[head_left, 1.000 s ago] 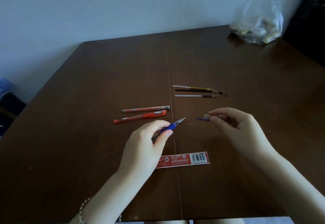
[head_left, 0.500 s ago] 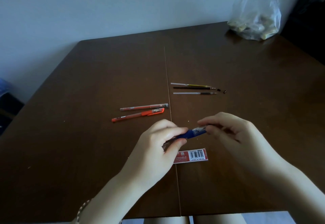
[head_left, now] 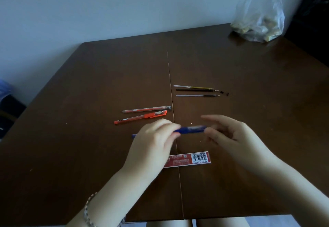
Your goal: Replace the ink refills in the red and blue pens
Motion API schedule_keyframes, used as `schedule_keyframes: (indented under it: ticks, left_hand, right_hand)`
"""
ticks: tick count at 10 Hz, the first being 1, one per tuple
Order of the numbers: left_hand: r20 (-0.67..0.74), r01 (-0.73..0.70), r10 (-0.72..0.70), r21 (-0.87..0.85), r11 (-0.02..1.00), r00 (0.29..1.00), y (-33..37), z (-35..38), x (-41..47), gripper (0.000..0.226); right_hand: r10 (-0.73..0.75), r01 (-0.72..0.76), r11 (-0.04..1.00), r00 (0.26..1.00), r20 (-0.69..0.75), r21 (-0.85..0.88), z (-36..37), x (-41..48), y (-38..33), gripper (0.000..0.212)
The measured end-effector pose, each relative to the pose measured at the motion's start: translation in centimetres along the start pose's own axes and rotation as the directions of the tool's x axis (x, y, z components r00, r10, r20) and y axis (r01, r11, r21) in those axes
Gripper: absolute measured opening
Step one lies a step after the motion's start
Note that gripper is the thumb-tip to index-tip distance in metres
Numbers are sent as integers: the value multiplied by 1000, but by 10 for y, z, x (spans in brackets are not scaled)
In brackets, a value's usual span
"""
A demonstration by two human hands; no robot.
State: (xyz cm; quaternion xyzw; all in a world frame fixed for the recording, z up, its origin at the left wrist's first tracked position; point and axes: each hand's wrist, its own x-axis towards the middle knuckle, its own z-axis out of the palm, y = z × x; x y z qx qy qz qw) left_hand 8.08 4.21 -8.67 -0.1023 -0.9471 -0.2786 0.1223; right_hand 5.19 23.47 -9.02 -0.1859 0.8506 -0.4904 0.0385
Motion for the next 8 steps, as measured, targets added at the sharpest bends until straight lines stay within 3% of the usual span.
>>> schedule_keyframes:
  ticks: [1,2,4,6,7,8]
  left_hand:
    - [-31,145,-143,102,984,989,-24,1,8,22]
    - [-79,235,-225,177,956,971,-46,-1,13,19]
    - [-82,270,-258,211,940,963,-61,5,17,20]
    - [-71,226,-215,241,944,974,-50,1,17,28]
    - [-71,139,-127,211,968,989,-36,-9,22,28]
    - [50,120,-130,168,978,990,-20,-21,48,25]
  right_hand:
    - [49,-51,996,999,-22,-79,1,10,12,35]
    - [78,-85,987,996,-51,-133,0,13,28,27]
    - [91,-94,987,996,-27,-131,8,14,38,33]
    - [97,-90,971,995,20,-222,8,20,40,27]
    - [127,-109,957,991,48,-267,0,32,42,23]
    - [195,-126,918,969,151,-375,-14,50,35,22]
